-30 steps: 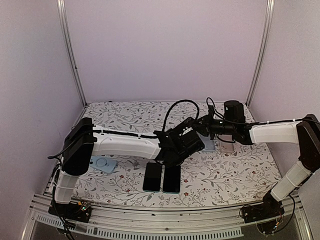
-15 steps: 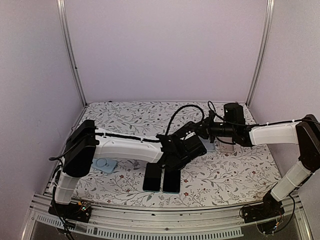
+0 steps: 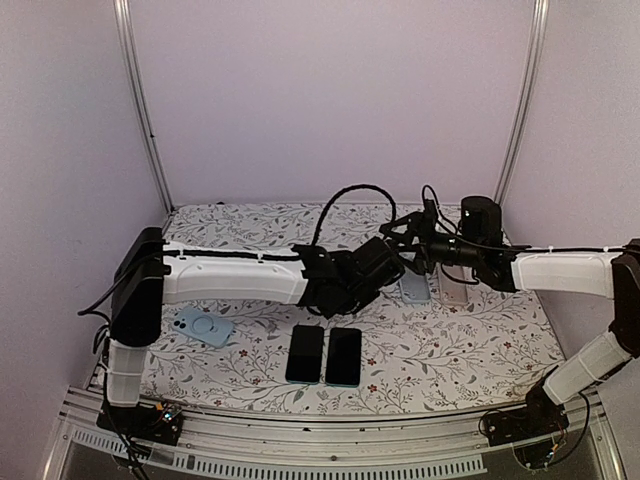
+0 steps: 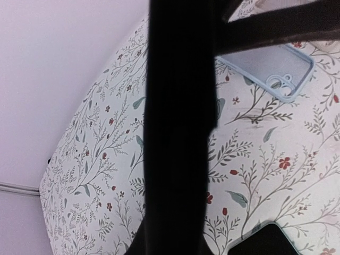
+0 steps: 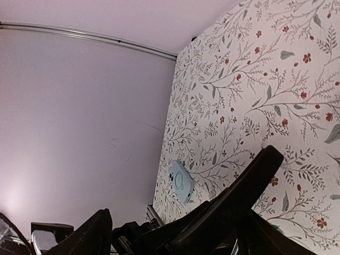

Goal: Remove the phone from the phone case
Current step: Pass from the right arm to the left, then remove the corner of the phone case from the bottom right corner of the phone case.

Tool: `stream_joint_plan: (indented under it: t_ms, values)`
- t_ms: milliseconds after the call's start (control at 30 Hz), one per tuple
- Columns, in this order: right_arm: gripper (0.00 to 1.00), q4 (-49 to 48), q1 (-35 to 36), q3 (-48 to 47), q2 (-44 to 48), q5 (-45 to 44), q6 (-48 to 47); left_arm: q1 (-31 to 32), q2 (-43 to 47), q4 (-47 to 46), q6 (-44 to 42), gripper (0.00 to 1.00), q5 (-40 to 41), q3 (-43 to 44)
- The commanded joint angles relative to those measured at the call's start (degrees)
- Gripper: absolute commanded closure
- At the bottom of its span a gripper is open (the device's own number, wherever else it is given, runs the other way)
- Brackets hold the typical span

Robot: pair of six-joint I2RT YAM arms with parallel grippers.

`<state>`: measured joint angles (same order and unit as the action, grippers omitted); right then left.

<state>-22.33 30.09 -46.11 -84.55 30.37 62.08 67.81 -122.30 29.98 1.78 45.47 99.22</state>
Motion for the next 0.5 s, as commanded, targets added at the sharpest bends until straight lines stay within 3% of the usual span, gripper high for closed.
stream_joint_plan:
  t_ms: [0,200,467]
  values:
    - [0.13,-1.3,0.1,-1.6,3.7,-0.8,-6.2,-2.0,5.6,-3.7,3.1,1.0,-9.8,-0.4]
    - [0.03,0.9,0.7,-3.5,8.1,-4.2,-12.7,-5.8,9.5,-5.4,7.7,1.0,-23.1,-3.6]
    - [0.02,2.6,0.8,-3.4,11.3,-6.3,-18.4,-13.1,17.7,-15.6,15.7,1.0,-47.8,-13.0]
